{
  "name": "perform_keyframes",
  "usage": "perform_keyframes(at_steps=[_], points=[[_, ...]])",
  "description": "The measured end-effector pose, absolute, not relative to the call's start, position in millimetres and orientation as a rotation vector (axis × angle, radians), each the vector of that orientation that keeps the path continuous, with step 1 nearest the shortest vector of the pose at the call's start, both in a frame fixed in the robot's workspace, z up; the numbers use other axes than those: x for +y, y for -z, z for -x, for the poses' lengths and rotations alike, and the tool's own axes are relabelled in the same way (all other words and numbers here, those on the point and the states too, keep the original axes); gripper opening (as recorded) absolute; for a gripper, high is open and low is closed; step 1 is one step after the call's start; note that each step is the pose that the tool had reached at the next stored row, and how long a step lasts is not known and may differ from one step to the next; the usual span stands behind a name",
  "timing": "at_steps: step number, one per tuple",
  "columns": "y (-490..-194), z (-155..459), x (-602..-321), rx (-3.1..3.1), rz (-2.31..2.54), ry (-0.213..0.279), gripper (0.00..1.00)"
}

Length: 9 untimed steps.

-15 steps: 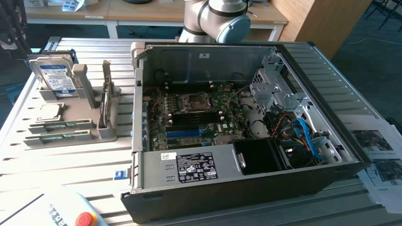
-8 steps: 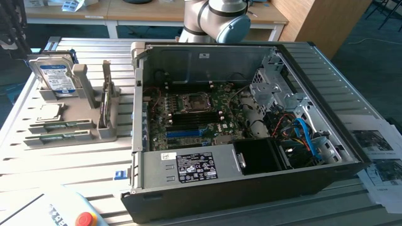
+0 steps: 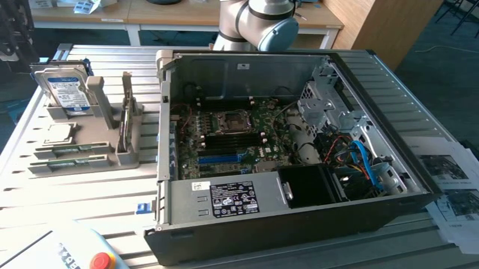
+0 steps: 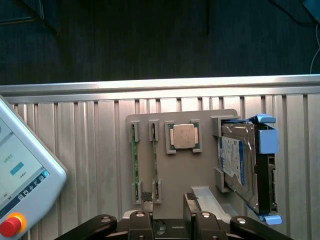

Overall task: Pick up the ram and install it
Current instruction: 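Pick up the ram and move it above insertion slot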

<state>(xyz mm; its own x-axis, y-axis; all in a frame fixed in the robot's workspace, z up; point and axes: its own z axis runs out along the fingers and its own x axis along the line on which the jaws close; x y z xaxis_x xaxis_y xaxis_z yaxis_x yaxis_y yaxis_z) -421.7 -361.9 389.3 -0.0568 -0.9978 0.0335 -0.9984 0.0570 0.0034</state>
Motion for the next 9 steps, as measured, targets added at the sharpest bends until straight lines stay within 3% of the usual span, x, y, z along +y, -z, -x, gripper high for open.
perform_keyframes(at_steps=[9], points=[[-378.7, 421.7, -362.4, -2.264, -2.139, -0.032, 0.37]])
